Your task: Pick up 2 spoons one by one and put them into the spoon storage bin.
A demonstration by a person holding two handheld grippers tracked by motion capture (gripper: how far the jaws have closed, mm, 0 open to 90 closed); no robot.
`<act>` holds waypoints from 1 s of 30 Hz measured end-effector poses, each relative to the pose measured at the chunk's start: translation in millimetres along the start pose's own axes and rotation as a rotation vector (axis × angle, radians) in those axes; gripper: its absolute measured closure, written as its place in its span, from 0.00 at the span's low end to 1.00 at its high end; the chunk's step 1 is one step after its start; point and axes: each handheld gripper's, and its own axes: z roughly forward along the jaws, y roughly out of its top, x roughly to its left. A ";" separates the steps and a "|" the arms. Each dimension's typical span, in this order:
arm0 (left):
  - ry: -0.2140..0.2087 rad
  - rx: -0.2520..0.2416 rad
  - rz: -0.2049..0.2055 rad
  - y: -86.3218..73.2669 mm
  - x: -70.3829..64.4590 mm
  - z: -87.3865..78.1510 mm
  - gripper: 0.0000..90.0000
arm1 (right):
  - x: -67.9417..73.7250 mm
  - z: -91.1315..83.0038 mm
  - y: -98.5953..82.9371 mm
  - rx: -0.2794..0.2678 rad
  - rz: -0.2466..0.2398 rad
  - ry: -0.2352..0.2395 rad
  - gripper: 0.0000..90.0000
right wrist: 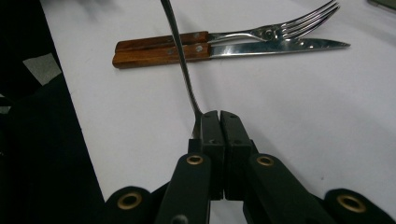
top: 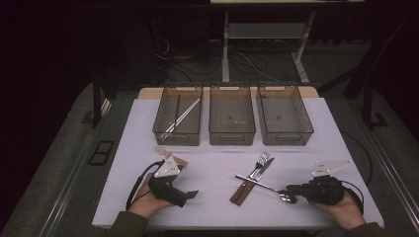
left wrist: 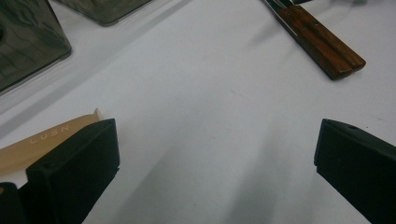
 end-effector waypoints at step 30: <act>-0.005 -0.002 -0.001 -0.3 1.0 -0.2 0.00 | -25.3 3.3 48.6 -0.110 -0.002 -0.104 0.99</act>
